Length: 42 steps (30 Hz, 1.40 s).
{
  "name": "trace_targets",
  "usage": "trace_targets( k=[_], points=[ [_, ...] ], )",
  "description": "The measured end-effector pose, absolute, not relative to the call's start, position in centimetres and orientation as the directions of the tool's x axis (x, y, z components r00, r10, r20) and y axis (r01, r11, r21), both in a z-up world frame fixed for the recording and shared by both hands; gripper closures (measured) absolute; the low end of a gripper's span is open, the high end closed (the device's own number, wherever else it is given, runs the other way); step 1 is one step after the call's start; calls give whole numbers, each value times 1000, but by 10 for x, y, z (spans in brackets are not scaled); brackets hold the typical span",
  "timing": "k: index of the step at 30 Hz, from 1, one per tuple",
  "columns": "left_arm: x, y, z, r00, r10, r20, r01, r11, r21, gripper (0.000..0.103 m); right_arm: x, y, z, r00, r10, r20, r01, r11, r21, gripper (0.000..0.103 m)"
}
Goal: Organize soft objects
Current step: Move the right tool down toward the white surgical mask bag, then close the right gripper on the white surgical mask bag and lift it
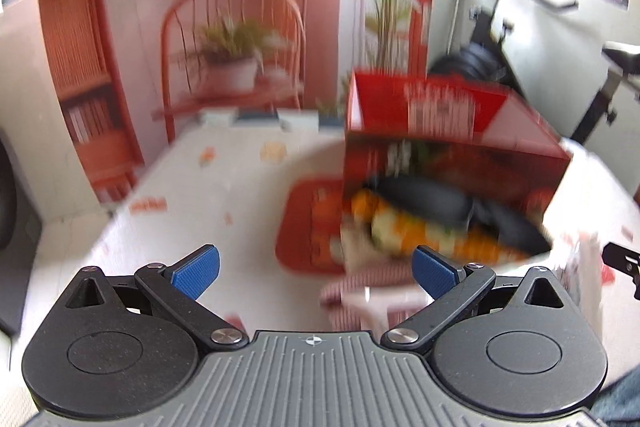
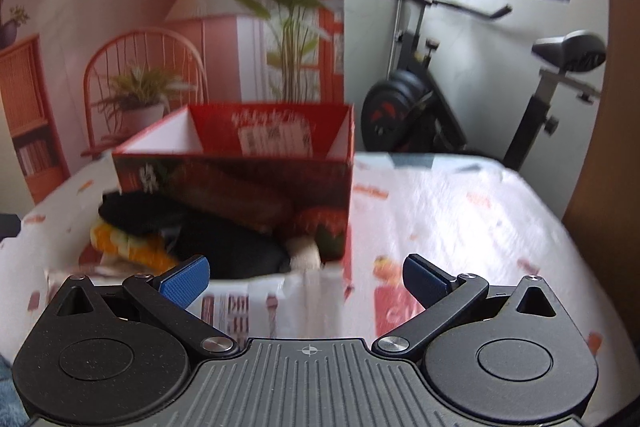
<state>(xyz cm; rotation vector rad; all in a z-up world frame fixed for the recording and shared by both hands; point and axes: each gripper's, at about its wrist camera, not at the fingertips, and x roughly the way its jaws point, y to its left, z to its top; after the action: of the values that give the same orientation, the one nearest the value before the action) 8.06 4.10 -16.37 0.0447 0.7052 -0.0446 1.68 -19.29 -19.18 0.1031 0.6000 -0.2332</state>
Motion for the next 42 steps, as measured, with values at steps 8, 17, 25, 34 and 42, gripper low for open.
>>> trace_targets(
  k=[8,17,25,34,42],
  points=[
    [86,38,-211,615,-136,-777,141,988,-61,0,27,-187,-231,708,-106,-698,217,973,73,0],
    [103,26,-237,492,-187,-851,178,978,-112,0,37,-190,-258,627,-32,-778,201,972,122,0],
    [130,31,-252,509,-282,-813,200,958,-207,0,48,-185,-265,626,-35,-779,178,979,99,0],
    [115,17,-252,499,-298,-813,271,946,-180,2,46,-191,-271,622,1,-783,201,966,161,0],
    [104,26,-241,484,-355,-800,298,926,-231,34,44,-191,-269,615,6,-789,195,968,160,1]
  ],
)
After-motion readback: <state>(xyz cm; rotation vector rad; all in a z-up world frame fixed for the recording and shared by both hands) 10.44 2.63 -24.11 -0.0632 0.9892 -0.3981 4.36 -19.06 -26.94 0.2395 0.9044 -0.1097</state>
